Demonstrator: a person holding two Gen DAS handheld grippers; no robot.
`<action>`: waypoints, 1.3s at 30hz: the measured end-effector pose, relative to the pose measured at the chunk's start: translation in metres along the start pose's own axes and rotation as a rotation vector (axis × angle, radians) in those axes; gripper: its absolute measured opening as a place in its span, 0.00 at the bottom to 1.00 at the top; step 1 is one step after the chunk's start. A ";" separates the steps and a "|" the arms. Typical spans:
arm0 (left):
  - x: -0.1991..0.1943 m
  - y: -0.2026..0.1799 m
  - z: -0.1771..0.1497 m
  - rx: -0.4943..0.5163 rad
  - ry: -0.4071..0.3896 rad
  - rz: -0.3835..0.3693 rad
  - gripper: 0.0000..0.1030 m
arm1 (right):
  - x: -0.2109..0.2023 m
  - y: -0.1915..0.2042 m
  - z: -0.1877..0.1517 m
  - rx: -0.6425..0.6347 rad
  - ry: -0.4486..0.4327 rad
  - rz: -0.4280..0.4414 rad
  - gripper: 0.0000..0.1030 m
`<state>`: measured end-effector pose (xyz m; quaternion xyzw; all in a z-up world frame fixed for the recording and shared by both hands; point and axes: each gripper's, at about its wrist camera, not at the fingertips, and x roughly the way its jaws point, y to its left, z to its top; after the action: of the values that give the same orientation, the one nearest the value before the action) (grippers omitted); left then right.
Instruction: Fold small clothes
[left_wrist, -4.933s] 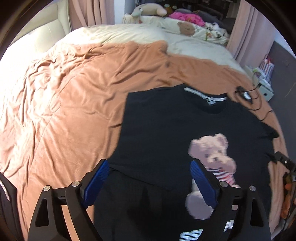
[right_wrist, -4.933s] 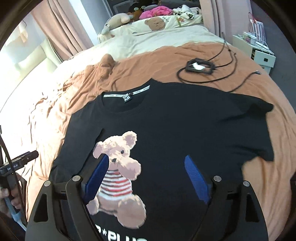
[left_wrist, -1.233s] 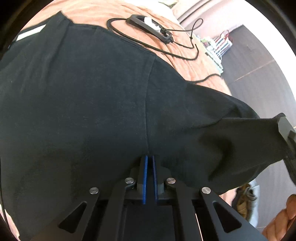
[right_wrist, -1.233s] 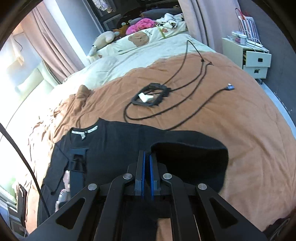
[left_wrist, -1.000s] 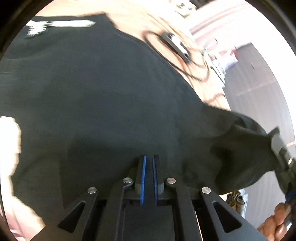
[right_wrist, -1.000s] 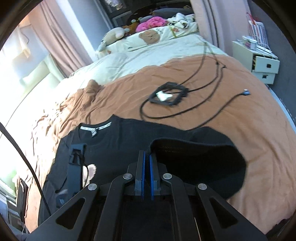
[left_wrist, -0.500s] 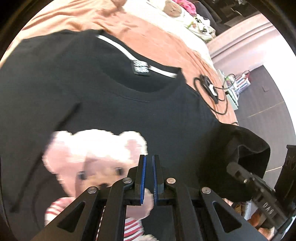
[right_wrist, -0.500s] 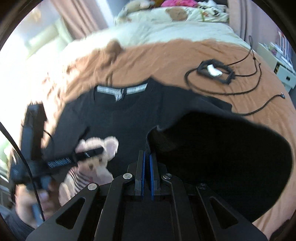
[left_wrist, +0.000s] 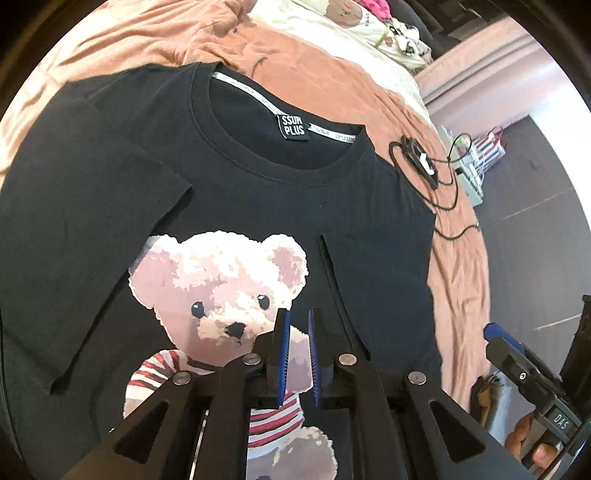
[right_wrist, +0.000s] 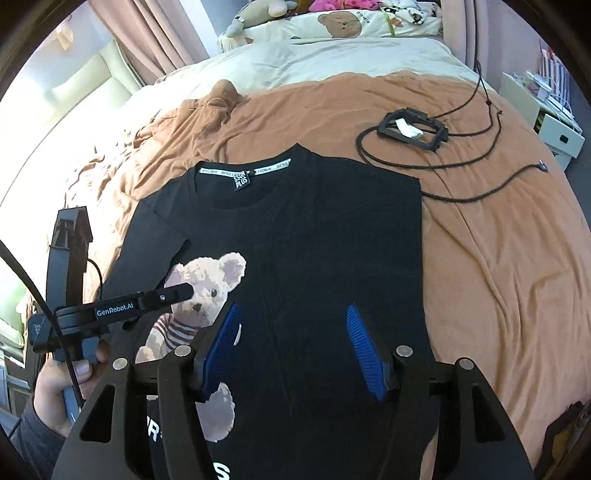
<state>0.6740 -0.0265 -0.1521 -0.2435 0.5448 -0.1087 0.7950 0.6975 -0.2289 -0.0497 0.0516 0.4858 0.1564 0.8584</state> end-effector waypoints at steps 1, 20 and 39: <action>0.002 -0.002 0.001 0.004 -0.001 0.006 0.18 | -0.002 -0.003 -0.004 0.006 -0.003 -0.008 0.57; 0.060 -0.031 0.031 0.180 -0.008 0.154 0.36 | 0.018 -0.115 -0.113 0.360 -0.127 -0.061 0.56; 0.067 -0.046 0.046 0.168 -0.030 0.207 0.20 | -0.013 -0.124 -0.135 0.370 -0.191 -0.046 0.55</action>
<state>0.7462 -0.0828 -0.1705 -0.1199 0.5442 -0.0677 0.8276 0.6035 -0.3585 -0.1395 0.2120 0.4238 0.0391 0.8797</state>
